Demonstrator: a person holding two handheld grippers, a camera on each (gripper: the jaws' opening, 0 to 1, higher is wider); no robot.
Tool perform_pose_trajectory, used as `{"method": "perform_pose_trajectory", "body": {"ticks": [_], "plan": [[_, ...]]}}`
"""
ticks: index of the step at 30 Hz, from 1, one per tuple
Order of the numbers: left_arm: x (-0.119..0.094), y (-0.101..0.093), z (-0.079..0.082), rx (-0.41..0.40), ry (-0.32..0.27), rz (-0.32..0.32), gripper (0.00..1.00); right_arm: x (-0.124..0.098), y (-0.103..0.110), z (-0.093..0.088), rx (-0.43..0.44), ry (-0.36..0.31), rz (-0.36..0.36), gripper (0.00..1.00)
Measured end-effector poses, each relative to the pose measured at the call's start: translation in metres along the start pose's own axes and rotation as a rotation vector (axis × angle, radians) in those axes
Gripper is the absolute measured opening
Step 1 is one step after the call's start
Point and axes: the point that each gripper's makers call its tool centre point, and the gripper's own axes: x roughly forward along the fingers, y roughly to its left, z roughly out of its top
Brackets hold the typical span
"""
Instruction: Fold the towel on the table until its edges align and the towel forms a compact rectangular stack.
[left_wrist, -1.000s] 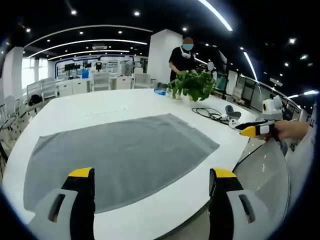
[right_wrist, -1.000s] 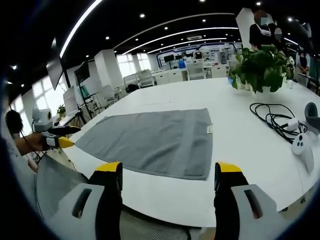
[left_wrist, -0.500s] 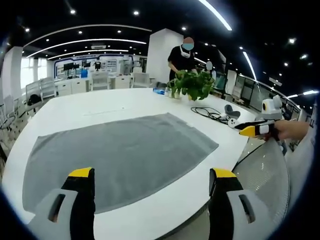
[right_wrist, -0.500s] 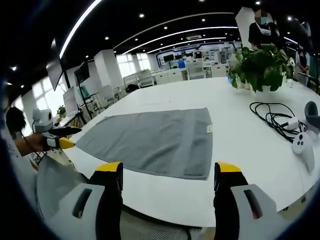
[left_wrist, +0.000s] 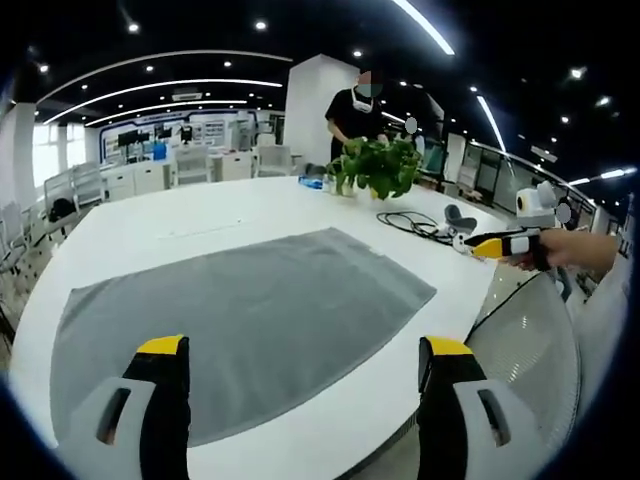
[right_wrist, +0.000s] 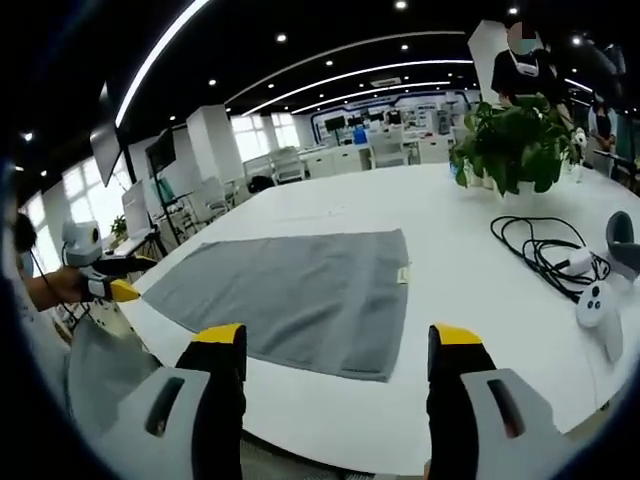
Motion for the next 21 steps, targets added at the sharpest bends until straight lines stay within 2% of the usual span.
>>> {"method": "perform_pose_trajectory", "body": {"ticks": [8, 13, 15, 18, 21], "plan": [[0.02, -0.008, 0.019, 0.066, -0.002, -0.04, 0.98, 0.011, -0.017, 0.033, -0.004, -0.072, -0.03, 0.73], [0.039, -0.019, 0.04, 0.126, -0.016, -0.081, 0.97, 0.021, -0.019, 0.046, -0.033, -0.068, -0.023, 0.71], [0.046, -0.027, 0.048, 0.152, -0.021, -0.107, 0.97, 0.022, -0.02, 0.054, -0.065, -0.073, -0.027, 0.67], [0.056, -0.04, 0.058, 0.202, -0.035, -0.147, 0.96, 0.029, -0.02, 0.071, -0.073, -0.105, -0.027, 0.67], [0.068, -0.054, 0.062, 0.247, -0.025, -0.185, 0.94, 0.037, -0.02, 0.079, -0.076, -0.11, -0.019, 0.67]]}}
